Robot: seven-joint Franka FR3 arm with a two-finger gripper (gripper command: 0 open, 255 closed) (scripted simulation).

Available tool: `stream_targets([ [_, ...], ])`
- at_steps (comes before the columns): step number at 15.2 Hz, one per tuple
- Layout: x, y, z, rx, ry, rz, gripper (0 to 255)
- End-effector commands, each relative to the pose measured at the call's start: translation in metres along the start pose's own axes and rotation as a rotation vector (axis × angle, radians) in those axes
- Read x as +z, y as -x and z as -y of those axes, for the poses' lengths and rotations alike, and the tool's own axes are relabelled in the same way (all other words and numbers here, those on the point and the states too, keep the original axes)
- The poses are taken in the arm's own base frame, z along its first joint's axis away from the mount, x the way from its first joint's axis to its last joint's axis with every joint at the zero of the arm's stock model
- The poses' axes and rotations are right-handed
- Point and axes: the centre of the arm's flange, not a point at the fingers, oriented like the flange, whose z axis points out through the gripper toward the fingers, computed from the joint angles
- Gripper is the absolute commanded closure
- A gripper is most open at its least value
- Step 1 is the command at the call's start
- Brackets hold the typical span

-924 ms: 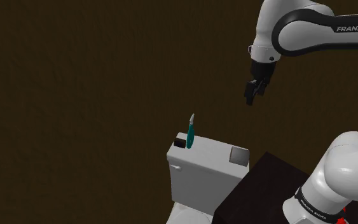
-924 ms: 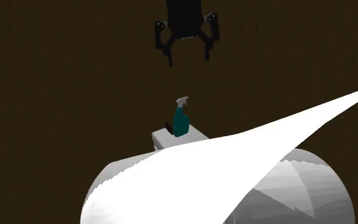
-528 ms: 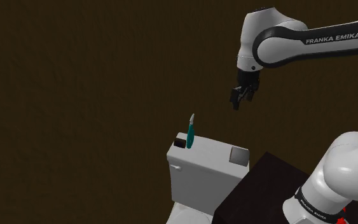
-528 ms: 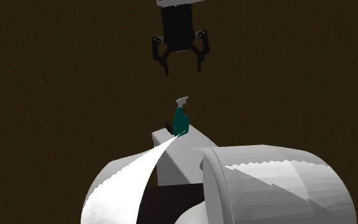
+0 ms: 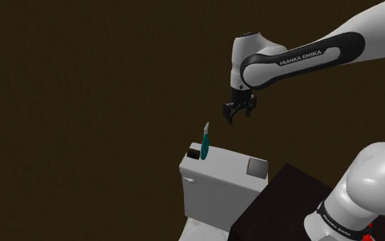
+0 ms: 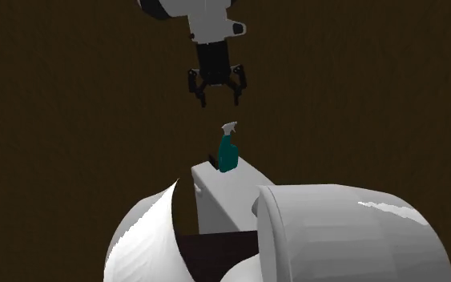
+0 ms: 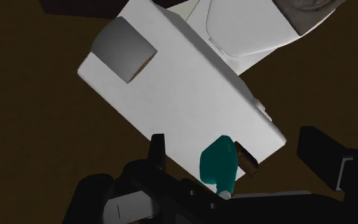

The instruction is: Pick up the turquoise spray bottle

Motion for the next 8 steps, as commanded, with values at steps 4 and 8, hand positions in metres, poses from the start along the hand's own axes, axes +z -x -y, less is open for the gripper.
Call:
stream_targets([
  [4,0.042,-0.046,0.024,0.123,-0.002,-0.001,0],
  [8,0.074,-0.086,0.038,0.220,-0.002,-0.002,0],
])
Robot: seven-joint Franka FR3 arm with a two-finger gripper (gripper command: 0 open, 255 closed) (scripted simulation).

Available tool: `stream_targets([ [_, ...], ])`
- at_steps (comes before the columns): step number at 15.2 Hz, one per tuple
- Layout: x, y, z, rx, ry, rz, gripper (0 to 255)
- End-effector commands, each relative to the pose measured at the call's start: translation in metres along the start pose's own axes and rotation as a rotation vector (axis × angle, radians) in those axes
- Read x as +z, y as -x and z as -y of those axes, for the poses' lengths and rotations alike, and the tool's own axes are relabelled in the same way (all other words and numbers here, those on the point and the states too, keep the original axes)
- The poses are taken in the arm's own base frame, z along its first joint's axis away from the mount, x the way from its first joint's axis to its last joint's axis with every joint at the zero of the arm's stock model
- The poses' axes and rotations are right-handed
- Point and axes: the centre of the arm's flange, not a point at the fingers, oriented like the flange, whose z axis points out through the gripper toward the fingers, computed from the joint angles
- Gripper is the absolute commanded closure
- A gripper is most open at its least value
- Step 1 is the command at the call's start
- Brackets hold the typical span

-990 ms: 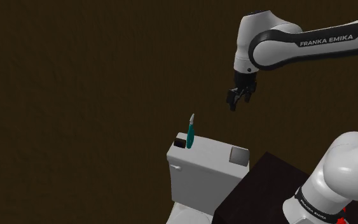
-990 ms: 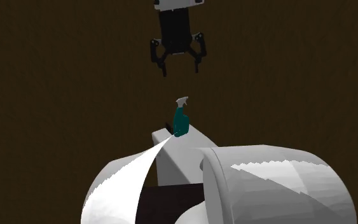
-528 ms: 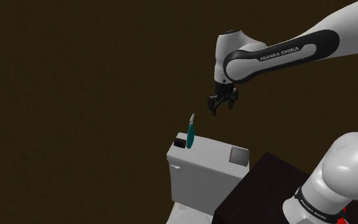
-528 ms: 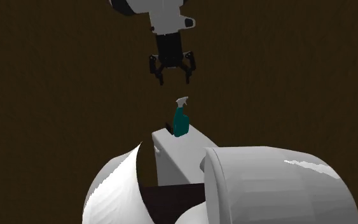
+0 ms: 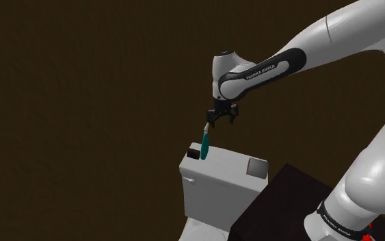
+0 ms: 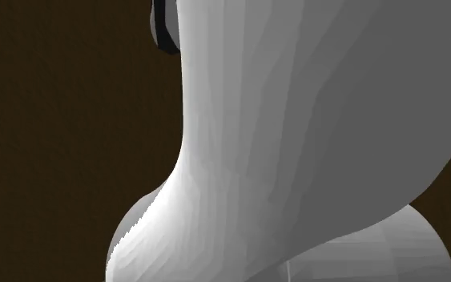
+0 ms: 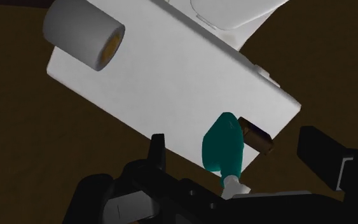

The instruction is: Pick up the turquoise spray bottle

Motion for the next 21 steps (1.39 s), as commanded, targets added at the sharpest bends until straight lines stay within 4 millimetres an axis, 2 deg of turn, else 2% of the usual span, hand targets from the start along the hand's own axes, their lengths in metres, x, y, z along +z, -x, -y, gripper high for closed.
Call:
stream_targets([
  [1,0.016,-0.020,0.011,0.052,-0.001,-0.001,0],
  [11,0.096,-0.119,0.045,0.294,-0.002,-0.002,0],
  [19,0.138,-0.119,0.050,0.299,-0.002,-0.002,0],
  [21,0.138,-0.119,0.050,0.299,-0.002,-0.002,0],
])
